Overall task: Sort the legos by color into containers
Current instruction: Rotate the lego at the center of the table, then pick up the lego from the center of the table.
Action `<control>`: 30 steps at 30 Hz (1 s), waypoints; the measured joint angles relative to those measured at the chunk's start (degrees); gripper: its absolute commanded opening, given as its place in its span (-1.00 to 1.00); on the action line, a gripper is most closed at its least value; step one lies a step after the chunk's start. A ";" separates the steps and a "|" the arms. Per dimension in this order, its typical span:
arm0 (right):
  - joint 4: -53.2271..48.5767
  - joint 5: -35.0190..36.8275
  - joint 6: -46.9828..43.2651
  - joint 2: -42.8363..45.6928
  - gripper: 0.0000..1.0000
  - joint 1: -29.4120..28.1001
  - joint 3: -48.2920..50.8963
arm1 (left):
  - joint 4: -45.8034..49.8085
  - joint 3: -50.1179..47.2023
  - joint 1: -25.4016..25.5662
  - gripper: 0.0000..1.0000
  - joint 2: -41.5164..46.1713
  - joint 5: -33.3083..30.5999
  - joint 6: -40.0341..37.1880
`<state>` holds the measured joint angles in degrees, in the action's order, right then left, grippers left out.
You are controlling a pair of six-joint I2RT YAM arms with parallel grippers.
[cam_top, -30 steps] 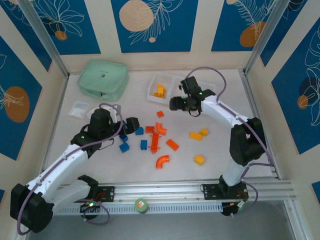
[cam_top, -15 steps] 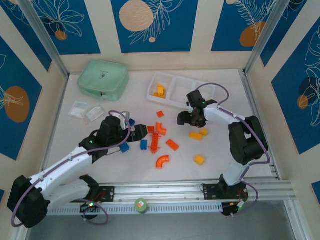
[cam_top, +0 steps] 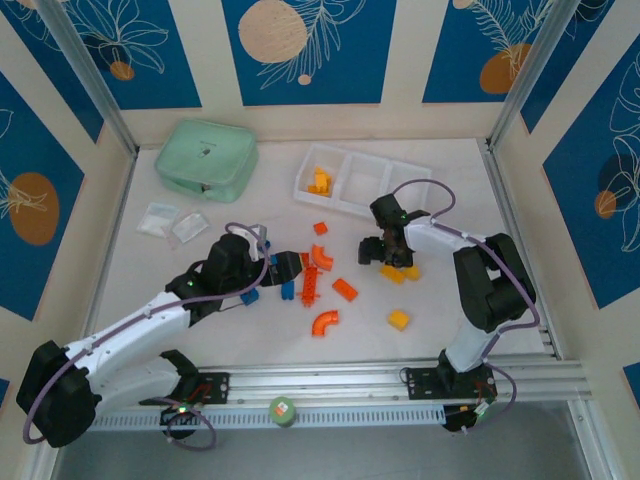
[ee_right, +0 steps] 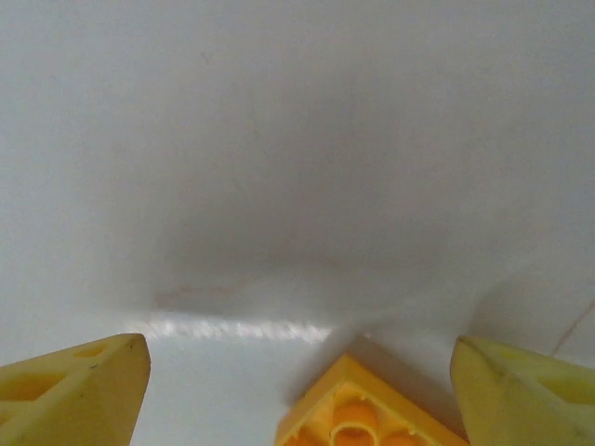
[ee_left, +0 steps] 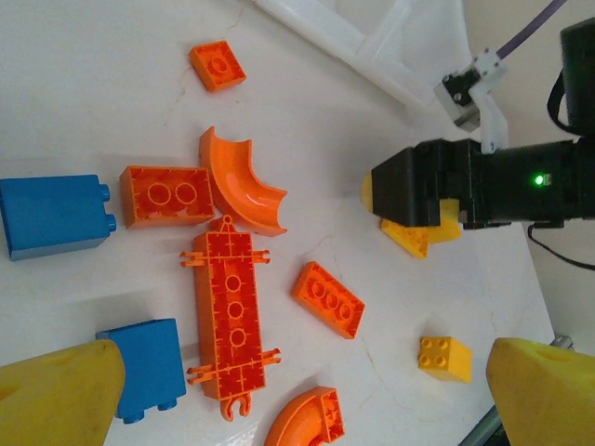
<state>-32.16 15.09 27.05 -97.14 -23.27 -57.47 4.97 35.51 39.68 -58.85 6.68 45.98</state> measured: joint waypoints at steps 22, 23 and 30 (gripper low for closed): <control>-3.74 0.96 5.81 4.57 0.13 -5.42 4.85 | -0.33 0.00 0.26 0.99 -1.27 -1.20 0.09; -3.67 1.03 5.81 4.55 0.11 -5.33 4.85 | -0.33 0.00 0.26 0.99 -1.29 -1.20 0.09; -3.82 1.11 5.44 3.21 -0.16 -5.27 4.85 | -0.33 0.00 0.26 0.99 -1.36 -1.20 0.07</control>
<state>-35.99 16.21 32.49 -93.93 -28.53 -52.62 4.64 35.51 39.94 -60.20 5.48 46.04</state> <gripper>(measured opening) 0.454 0.994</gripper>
